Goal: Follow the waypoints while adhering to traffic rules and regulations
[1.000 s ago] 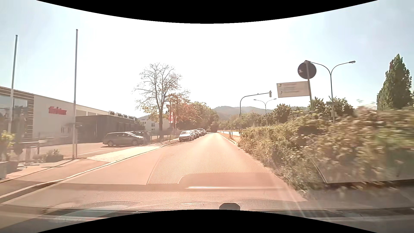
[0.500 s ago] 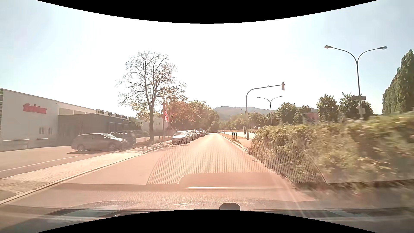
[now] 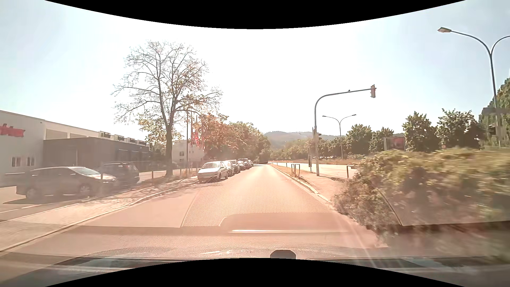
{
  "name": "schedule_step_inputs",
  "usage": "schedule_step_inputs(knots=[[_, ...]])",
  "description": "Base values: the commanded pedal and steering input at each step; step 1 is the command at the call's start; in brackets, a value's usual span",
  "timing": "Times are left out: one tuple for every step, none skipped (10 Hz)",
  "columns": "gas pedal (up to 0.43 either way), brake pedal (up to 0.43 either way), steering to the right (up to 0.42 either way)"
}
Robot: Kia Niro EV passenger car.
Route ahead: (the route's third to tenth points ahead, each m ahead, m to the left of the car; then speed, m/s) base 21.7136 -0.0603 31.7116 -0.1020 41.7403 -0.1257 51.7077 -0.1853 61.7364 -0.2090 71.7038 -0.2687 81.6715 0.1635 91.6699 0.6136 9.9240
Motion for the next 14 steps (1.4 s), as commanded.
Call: schedule_step_inputs(knots=[[0.138,0.0,0.004],[0.138,0.0,0.006],[0.138,0.0,0.006],[0.138,0.0,0.006],[0.15,0.0,0.006],[0.15,0.0,0.006],[0.15,0.0,0.005],[0.15,0.0,0.005],[0.15,0.0,0.005],[0.15,0.0,0.004],[0.15,0.0,0.004],[0.15,0.0,0.004],[0.138,0.0,0.004],[0.138,0.0,0.004]])
